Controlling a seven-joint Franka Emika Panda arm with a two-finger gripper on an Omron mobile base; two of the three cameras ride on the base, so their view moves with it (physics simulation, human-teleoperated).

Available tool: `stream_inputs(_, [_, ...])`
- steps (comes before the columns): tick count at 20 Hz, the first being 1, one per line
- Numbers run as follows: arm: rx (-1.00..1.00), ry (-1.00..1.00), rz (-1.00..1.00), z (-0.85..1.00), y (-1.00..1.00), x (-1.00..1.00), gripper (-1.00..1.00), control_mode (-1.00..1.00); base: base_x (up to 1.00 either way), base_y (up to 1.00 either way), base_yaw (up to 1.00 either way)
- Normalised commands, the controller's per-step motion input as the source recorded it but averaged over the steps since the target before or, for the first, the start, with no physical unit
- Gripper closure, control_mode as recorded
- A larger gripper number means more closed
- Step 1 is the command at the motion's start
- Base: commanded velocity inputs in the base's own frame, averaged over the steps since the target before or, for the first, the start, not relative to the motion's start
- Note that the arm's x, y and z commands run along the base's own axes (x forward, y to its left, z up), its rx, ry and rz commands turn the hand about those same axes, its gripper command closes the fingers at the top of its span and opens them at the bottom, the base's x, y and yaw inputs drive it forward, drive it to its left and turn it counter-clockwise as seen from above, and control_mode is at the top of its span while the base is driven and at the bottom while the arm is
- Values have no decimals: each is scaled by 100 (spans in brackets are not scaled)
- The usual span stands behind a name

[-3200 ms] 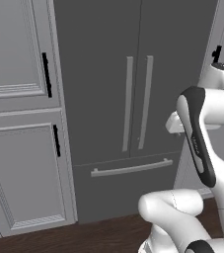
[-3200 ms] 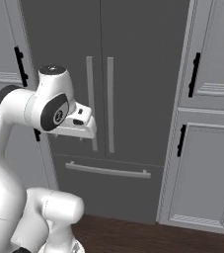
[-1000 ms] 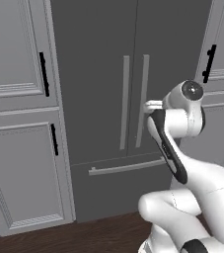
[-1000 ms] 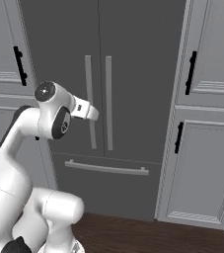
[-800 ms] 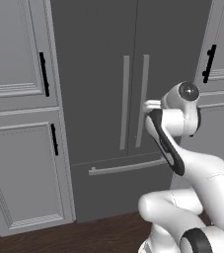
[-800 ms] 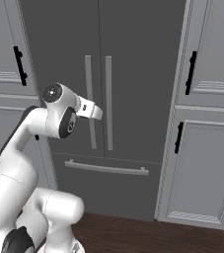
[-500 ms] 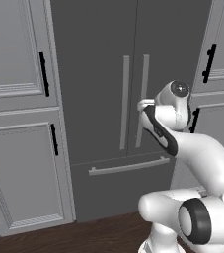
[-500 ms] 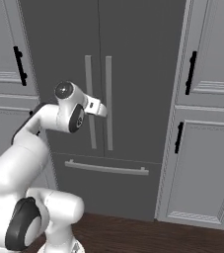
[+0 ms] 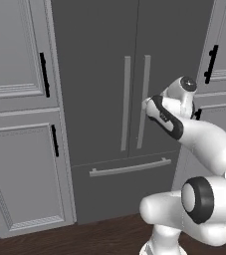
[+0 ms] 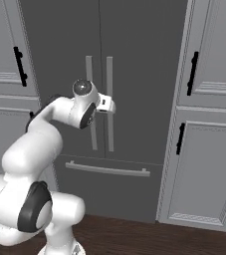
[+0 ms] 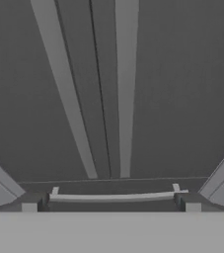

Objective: Grab a lemon wedge from the fridge and one ice cube from the ice bowl, and put them in the glass of lemonade.

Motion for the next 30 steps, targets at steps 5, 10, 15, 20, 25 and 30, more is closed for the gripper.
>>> stream_inputs(5, [-8, -3, 0, -6, -3, 1, -100, -100, 0, 0, 0])
stream_inputs(10, [-11, 0, 0, -15, 0, 8, -100, -100, 0, 0, 0])
stream_inputs(15, [0, 0, 0, -22, 0, 21, -100, -100, 0, 0, 0])
stream_inputs(20, [5, 0, 0, -4, 1, 12, -100, -100, 0, 0, 0])
stream_inputs(25, [3, 5, -5, 13, 0, 25, -100, -100, 0, 0, 0])
stream_inputs(30, [0, 13, -6, 16, 0, 30, -100, -100, 0, 0, 0])
